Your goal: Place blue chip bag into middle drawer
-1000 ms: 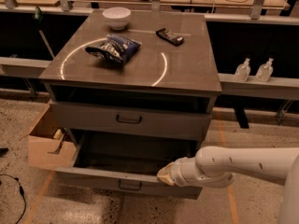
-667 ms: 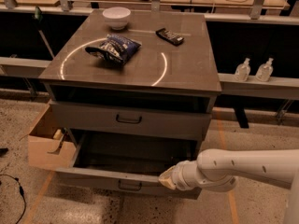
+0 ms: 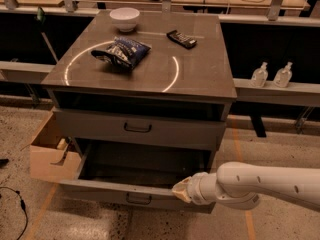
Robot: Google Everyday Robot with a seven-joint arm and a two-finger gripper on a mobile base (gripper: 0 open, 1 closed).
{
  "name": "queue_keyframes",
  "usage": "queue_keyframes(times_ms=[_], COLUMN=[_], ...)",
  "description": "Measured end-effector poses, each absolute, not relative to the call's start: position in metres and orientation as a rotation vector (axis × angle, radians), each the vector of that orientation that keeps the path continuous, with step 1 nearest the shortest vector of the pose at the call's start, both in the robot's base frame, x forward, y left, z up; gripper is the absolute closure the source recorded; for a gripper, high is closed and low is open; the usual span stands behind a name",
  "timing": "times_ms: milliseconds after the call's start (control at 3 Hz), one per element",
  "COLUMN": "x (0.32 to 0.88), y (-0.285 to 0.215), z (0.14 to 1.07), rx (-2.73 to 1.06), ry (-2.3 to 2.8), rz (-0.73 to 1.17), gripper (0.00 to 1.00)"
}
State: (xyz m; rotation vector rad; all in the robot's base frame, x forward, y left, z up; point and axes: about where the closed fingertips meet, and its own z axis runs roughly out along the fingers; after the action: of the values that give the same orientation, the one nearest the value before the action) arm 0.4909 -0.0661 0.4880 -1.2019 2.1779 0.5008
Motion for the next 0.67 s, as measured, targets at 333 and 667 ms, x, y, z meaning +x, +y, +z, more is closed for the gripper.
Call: queue_keyframes(times_ms=[333, 667], x=[0.518, 0.573], y=[-0.099, -0.146], z=[0.512, 0.550], rx=[-1.208, -1.302], ry=[2.111, 2.010], rz=[0.451, 0.441], gripper=[1.00, 1.00])
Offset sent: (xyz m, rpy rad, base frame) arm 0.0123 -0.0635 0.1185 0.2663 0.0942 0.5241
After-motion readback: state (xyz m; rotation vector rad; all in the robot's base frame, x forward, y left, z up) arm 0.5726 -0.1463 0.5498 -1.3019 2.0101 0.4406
